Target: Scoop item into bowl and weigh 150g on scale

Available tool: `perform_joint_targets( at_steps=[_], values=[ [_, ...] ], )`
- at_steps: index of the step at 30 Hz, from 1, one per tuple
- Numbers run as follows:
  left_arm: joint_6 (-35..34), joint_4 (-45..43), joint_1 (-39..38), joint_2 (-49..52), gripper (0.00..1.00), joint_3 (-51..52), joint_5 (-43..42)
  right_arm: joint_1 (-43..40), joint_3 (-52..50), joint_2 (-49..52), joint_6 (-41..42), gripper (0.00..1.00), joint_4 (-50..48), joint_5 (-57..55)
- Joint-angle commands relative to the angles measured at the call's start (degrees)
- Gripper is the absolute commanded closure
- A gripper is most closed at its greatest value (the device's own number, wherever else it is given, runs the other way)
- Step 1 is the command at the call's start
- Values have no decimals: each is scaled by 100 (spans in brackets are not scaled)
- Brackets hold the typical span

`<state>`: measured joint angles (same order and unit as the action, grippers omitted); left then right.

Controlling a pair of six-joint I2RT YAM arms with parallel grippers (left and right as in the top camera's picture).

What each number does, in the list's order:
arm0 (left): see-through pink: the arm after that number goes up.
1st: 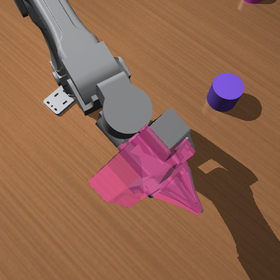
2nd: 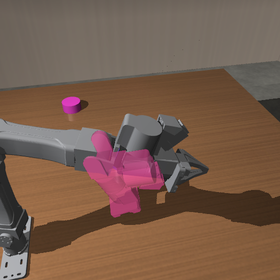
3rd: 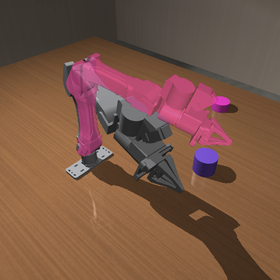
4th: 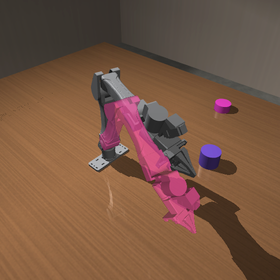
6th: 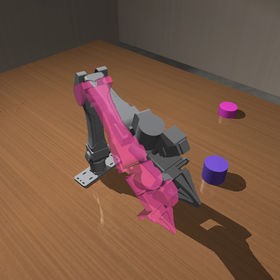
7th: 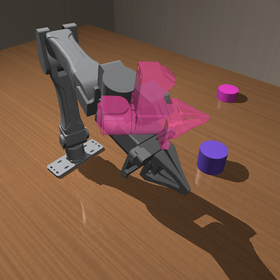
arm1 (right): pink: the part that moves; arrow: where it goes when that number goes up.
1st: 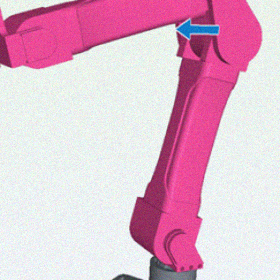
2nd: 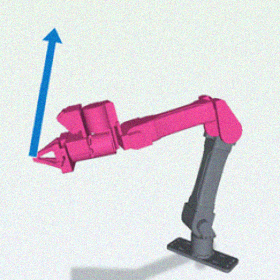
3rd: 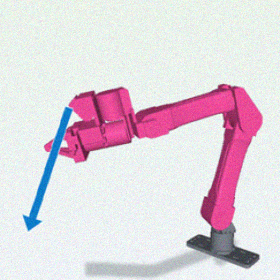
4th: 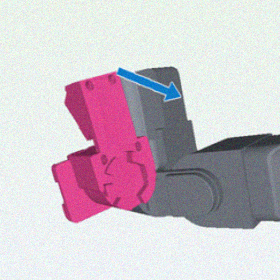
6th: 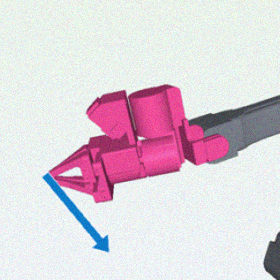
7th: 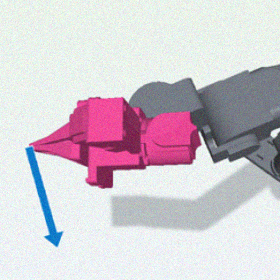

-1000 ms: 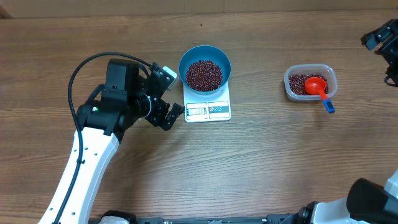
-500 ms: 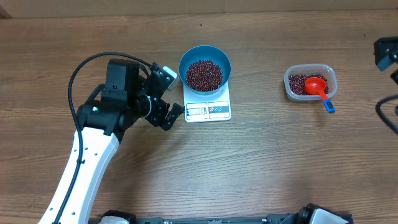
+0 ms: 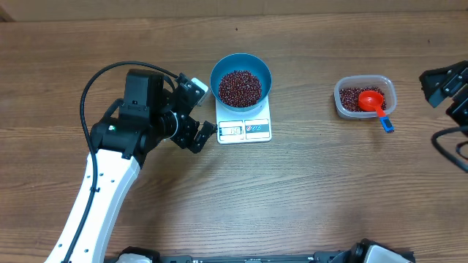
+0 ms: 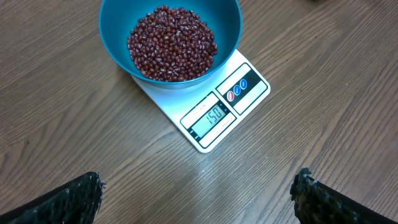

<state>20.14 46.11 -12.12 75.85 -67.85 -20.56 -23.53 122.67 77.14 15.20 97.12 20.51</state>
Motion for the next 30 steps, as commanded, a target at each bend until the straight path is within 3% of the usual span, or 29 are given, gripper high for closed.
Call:
perform_joint_targets(
  at_steps=[1,5,9,12,19,30],
  values=[
    [131,-2,9,-20,0,-55,17,11,39,-302,-225,0,-9,424],
    [131,0,9,-20,0,-55,17,9,39,-442,-328,0,-52,424],
    [131,0,9,-20,1,-55,17,11,-129,-699,-334,0,-1069,-463],
    [131,-2,9,-20,1,-55,17,142,-957,-1226,-511,0,-2048,-739],
    [131,0,9,-20,1,-55,17,811,-4341,-2865,-1690,0,-4656,-765],
    [131,0,9,-20,0,-55,17,1729,-8205,-4570,-1725,0,-7984,-1152]
  ],
)
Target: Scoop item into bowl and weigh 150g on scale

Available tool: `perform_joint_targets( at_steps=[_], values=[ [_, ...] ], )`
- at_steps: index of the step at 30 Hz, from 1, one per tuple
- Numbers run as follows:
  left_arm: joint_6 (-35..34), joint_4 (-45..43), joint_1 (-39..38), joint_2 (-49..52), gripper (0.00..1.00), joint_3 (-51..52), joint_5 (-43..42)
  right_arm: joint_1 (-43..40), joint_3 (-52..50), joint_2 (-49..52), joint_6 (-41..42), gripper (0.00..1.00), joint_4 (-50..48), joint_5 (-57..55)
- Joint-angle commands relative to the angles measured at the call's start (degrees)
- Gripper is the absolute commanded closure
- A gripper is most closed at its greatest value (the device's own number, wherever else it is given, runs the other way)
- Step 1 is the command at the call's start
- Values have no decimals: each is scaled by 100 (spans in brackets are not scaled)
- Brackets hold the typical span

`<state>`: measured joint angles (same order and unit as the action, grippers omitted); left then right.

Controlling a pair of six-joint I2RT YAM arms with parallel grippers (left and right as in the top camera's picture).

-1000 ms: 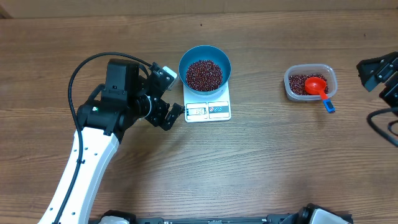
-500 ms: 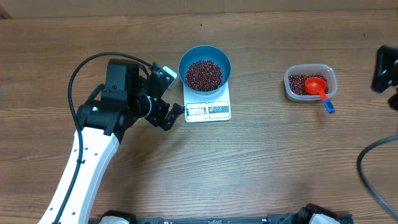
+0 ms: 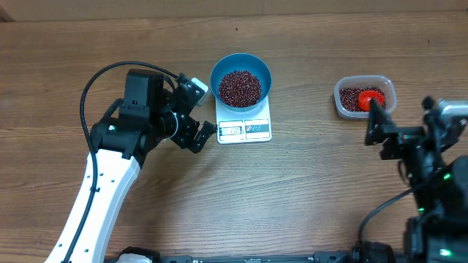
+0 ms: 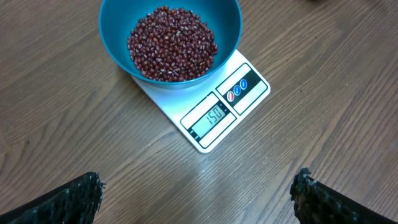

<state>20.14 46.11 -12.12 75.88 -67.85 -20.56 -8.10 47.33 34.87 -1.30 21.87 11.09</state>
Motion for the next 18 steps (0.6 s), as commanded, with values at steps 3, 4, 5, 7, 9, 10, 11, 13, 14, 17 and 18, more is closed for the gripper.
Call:
perform_joint_targets(
  at_steps=[3,4,5,7,9,10,11,13,14,17,18],
  values=[
    [131,-2,9,-22,0,-55,17,387,-1690,-861,-74,0,-1438,-210],
    [131,0,9,-22,0,-55,17,455,-1969,-1043,-74,0,-1661,-210],
    [131,-2,9,-22,1,-55,17,529,-2256,-1244,-76,0,-1834,-210],
    [131,-2,9,-22,0,-55,17,640,-2638,-1561,-192,0,-2020,-208],
    [131,-2,9,-22,0,-55,17,800,-3060,-1947,-835,0,-2186,-205],
    [131,-2,9,-22,0,-55,17,883,-3244,-2111,-1235,0,-2262,-208],
    [131,0,9,-22,0,-55,17,938,-3348,-2212,-1456,0,-2282,-208],
    [131,-2,9,-22,0,-55,17,1121,-3670,-2542,-1742,0,-2315,-208],
    [131,-2,9,-22,0,-55,17,1182,-3781,-2669,-1740,0,-2317,-208],
    [131,-2,9,-22,1,-55,17,1270,-3995,-2935,-1731,0,-2306,-208],
    [131,0,9,-22,1,-55,17,1270,-4131,-3069,-1716,0,-2253,-208]
  ],
)
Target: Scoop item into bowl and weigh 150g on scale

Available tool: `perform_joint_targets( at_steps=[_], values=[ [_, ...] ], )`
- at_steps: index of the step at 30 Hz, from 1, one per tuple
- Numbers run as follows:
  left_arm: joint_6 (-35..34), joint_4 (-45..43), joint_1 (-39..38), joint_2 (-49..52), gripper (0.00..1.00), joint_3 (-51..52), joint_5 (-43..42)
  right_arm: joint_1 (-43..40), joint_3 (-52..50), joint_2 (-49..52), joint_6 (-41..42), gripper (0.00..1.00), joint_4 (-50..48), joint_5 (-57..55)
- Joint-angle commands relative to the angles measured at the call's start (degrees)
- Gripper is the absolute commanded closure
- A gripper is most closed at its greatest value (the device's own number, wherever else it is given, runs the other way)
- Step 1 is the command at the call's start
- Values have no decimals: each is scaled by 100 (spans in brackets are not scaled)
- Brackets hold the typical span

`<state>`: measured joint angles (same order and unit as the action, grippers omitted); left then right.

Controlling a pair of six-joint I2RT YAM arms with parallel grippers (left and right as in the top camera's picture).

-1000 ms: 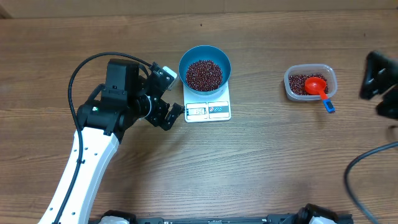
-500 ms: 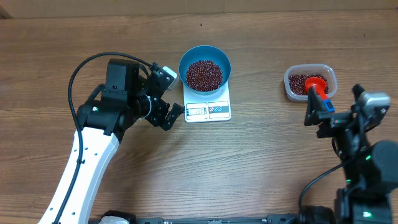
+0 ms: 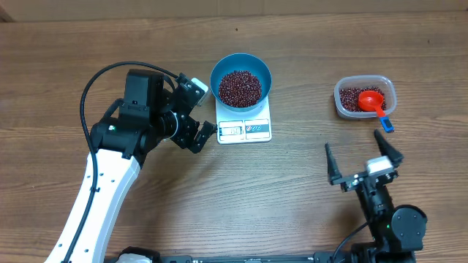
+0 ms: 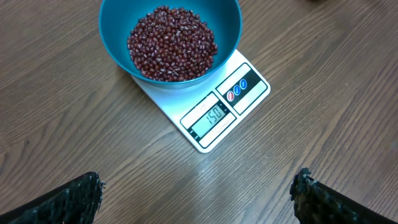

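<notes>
The blue bowl [image 3: 241, 80] heaped with red beans stands on the white scale [image 3: 246, 130]. In the left wrist view the scale's display [image 4: 211, 117] reads 150, below the bowl [image 4: 112, 37]. My left gripper [image 3: 200, 111] is open just left of the scale, nothing between its fingertips [image 4: 81, 198]. A red scoop [image 3: 371, 101] with a blue handle rests in the clear bean container [image 3: 344, 91] at the right. My right gripper [image 3: 360, 157] stands open and empty in front of that container, near the table's front.
The wooden table [image 3: 292, 197] carries nothing else. The left arm with its black cable [image 3: 95, 80] crosses the front left. The right arm's base [image 3: 398, 223] sits at the front right edge.
My right gripper has moved from just in front of the bean container to a spot nearer the table's front edge. The left arm, bowl, scale reading and scoop are unchanged.
At first my right gripper was at the table's right edge beside the container, scoop lying inside. Then it was directly in front of the container, and now it is lower toward the front. The scale read 150 throughout and my left gripper stayed open by it.
</notes>
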<state>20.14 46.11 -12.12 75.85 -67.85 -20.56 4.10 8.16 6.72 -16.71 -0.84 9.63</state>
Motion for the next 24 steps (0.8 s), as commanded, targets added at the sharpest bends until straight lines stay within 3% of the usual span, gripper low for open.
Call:
perform_joint_targets(
  at_steps=[1,9,13,24],
  values=[
    [131,-2,9,-20,0,-55,17,50,-304,-337,-175,0,79,-61],
    [131,-2,9,-20,0,-55,17,127,-769,-660,-109,0,490,-22],
    [131,-2,9,-20,0,-55,17,127,-767,-660,935,0,527,-358],
    [131,0,9,-20,0,-55,17,131,-767,-660,964,0,518,-358]
  ],
)
